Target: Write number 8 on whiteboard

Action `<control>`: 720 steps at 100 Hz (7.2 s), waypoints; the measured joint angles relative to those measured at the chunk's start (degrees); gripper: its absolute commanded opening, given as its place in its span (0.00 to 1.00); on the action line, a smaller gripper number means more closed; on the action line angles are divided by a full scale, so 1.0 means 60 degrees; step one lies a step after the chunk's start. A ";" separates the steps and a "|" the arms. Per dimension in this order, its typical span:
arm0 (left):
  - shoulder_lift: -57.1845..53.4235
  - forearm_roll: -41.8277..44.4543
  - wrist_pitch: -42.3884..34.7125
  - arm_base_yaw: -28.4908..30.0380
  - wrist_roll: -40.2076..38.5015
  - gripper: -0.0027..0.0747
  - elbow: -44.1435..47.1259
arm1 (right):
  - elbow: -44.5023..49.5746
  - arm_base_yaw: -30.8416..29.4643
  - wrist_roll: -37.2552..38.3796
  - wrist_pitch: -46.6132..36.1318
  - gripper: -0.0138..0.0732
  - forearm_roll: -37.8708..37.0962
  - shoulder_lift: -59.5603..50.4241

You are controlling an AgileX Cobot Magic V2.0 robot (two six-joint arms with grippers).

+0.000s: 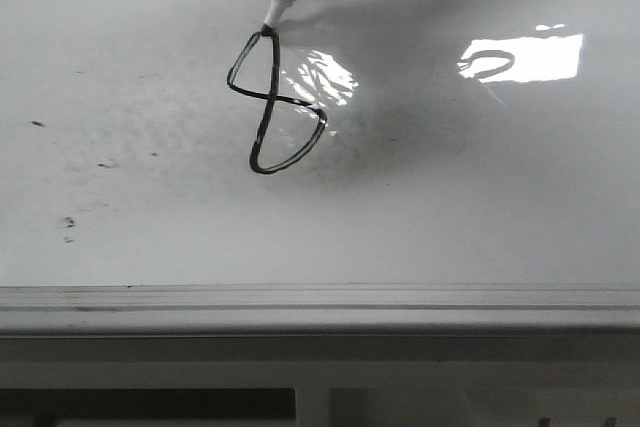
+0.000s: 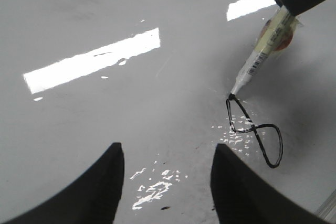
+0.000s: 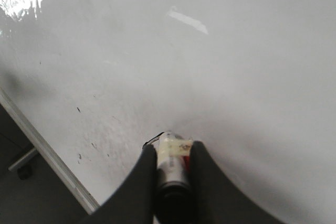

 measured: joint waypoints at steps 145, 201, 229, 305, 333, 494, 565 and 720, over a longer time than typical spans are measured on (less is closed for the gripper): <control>0.4772 0.0974 -0.2003 -0.2371 0.0025 0.01 -0.0581 | 0.0019 0.2139 0.0208 0.0697 0.11 0.0952 0.0717; 0.4521 -0.5272 -0.1000 -0.2371 -0.0052 0.01 -0.0626 | 0.0019 0.2139 0.0189 0.0958 0.59 0.0972 0.0717; 0.4523 -0.7424 -0.0280 -0.2371 -0.0062 0.01 -0.0681 | 0.0019 0.2139 0.0189 0.0958 0.58 0.0972 0.0717; 0.4919 -0.7223 -0.0196 -0.2389 -0.0044 0.57 -0.0749 | 0.0019 0.2139 0.0189 0.1185 0.50 0.0862 0.0717; 0.4286 -0.7108 -0.0154 -0.2389 -0.0044 0.50 -0.0736 | 0.0571 0.2139 0.0189 0.0367 0.09 -0.0064 -0.0215; -0.3756 -0.1945 0.1772 -0.2016 -0.0044 0.01 0.1758 | 0.8398 0.2139 0.0170 -0.3805 0.09 -0.2167 -0.8798; -0.4844 -0.1352 0.3493 0.5111 -0.1476 0.01 0.2285 | 0.8398 0.2139 0.0170 -0.3805 0.09 -0.2167 -0.8798; -0.4844 -0.1262 0.4861 0.5408 -0.1503 0.01 0.2285 | 0.9308 -0.0230 -0.1588 -0.5710 0.09 -0.0298 -0.8798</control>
